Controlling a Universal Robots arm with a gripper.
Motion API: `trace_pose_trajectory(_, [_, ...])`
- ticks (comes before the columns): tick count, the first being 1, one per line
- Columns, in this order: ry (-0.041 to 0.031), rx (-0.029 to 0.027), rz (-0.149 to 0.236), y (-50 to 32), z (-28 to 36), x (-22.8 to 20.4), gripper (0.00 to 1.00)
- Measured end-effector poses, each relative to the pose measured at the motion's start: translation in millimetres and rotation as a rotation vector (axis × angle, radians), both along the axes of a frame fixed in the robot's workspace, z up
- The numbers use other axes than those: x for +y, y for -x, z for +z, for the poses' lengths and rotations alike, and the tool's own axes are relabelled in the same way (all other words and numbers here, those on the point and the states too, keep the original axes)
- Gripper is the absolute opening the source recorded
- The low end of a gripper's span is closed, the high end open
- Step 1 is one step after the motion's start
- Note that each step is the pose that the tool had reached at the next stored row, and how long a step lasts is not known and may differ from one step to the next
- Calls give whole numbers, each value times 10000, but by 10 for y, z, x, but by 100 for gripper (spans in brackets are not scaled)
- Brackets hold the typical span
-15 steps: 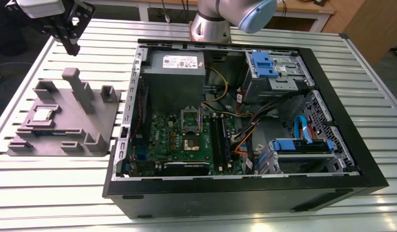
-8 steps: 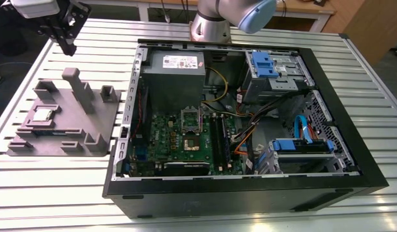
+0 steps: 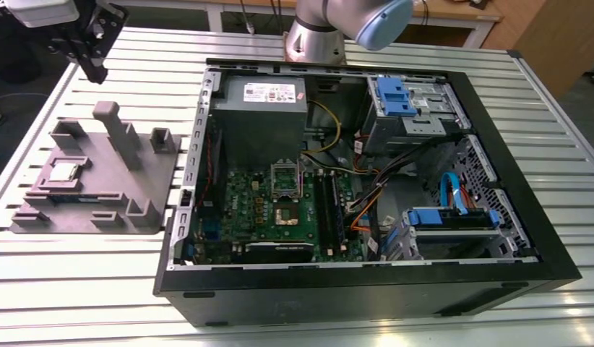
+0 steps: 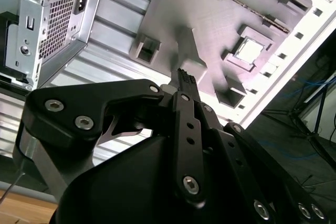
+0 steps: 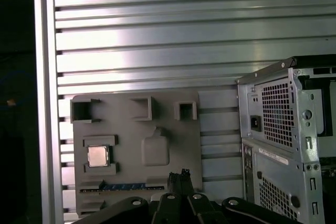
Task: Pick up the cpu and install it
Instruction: 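Reach for the cpu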
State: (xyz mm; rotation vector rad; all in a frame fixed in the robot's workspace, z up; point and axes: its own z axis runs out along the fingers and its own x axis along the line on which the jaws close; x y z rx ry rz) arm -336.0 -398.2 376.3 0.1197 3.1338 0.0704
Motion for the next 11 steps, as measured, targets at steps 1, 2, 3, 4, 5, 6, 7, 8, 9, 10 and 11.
trace_pose_trajectory(1, [0, 0, 0, 18, -1, 0, 10])
trace_pose_trajectory(2, [0, 0, 0, 40, -1, 0, 10])
trace_pose_trajectory(3, [0, 0, -1, 70, -3, 0, 10])
trace_pose_trajectory(4, [1, 1, -1, 103, -3, 0, 10])
trace_pose_trajectory(5, [0, 0, 0, 138, -5, 0, 10])
trace_pose_trajectory(6, [-1, 0, 0, 177, -7, 1, 10])
trace_pose_trajectory(7, [0, 1, 0, 219, -8, 2, 10])
trace_pose_trajectory(8, [0, 1, 1, 262, -11, 4, 10])
trace_pose_trajectory(9, [0, 1, 0, 307, -13, 5, 10])
trace_pose_trajectory(10, [0, 0, 0, 356, -16, 6, 10])
trace_pose_trajectory(11, [0, 0, -1, 401, -19, 6, 10])
